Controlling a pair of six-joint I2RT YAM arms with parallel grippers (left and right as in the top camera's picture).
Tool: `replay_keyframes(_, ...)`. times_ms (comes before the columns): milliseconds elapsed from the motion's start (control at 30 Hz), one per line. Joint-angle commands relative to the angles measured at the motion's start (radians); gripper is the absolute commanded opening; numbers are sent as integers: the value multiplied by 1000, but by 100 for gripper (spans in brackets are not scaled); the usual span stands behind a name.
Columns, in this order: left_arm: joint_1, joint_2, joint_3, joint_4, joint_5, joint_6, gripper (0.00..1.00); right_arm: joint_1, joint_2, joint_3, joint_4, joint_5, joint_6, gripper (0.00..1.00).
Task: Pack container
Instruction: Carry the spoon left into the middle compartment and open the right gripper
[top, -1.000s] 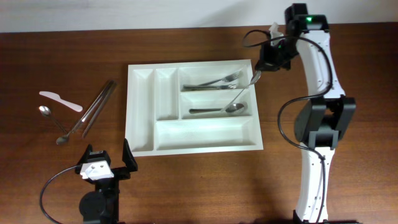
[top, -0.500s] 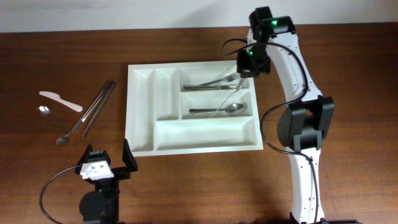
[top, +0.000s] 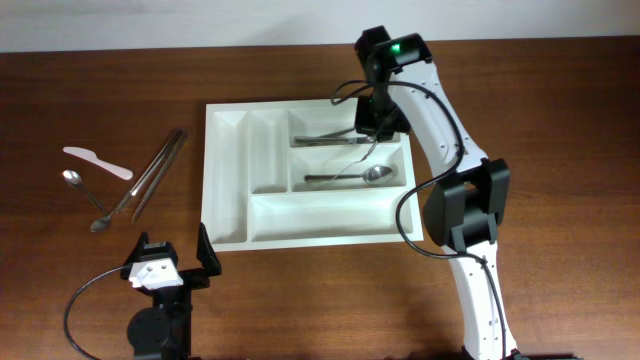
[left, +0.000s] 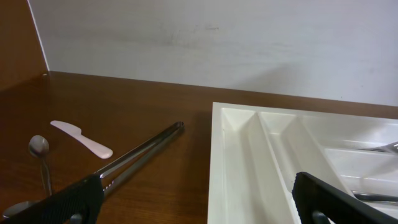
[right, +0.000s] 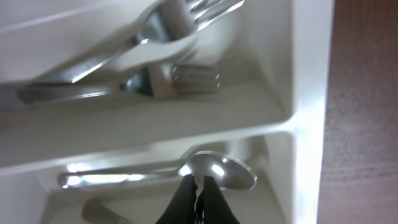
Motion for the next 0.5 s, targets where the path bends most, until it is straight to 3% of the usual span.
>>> replay_keyframes(0, -4, -9, -5, -2, 11, 16, 99, 42, -54, 16, -41, 76, 50, 4)
replay_keyframes(300, -4, -9, -5, -2, 11, 16, 99, 60, -53, 16, -132, 105, 63, 4)
replay_keyframes(467, -4, -9, -5, -2, 11, 16, 99, 60, -53, 16, -167, 109, 61, 19)
